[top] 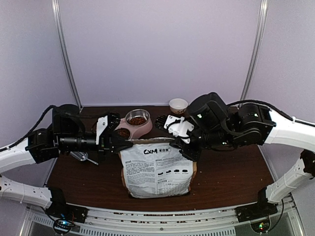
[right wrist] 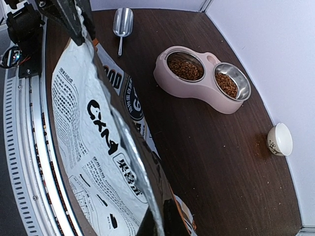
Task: Serve the pet food
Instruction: Press the seal on the pet food bag.
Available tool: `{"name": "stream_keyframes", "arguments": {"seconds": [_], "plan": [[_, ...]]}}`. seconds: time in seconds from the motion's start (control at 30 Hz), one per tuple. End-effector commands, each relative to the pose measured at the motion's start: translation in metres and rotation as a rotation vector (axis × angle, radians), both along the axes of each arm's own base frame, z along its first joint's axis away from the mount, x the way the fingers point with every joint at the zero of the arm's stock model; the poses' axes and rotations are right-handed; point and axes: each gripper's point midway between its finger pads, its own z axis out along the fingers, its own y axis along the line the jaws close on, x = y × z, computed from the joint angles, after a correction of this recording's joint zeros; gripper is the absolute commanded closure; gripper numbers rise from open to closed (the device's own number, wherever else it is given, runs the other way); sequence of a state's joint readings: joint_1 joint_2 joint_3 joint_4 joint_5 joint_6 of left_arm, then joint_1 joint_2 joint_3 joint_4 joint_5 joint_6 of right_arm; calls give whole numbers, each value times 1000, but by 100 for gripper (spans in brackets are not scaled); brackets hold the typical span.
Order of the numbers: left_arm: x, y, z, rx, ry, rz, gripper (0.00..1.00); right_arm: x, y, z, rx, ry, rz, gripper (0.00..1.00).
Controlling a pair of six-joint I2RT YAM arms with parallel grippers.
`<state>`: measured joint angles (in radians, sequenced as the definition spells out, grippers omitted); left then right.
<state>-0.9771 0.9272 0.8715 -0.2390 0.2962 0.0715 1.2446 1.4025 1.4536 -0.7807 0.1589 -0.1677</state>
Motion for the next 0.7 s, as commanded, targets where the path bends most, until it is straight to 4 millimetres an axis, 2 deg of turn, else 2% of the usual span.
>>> {"name": "stream_keyframes", "arguments": {"seconds": [0.0, 0.07, 0.13, 0.2, 0.3, 0.53, 0.6, 0.67], "plan": [[2, 12, 40, -114, -74, 38, 100, 21, -50, -9, -119, -49, -147, 100], [2, 12, 40, -115, -76, 40, 100, 23, -53, -8, -122, -55, -158, 100], [1, 12, 40, -115, -75, 40, 100, 24, -56, -7, -125, -58, -167, 89], [1, 12, 39, -114, -75, 40, 100, 24, -59, -8, -127, -60, -173, 84], [2, 12, 39, -113, -75, 41, 100, 25, -61, -9, -132, -59, -174, 100], [2, 15, 40, -112, -80, 50, 100, 27, -64, -6, -124, -67, -187, 100], [3, 16, 40, -109, -82, 56, 100, 27, -67, -5, -120, -64, -196, 88], [3, 16, 39, -94, -83, 59, 100, 26, -68, -4, -106, -58, -195, 81]]}}
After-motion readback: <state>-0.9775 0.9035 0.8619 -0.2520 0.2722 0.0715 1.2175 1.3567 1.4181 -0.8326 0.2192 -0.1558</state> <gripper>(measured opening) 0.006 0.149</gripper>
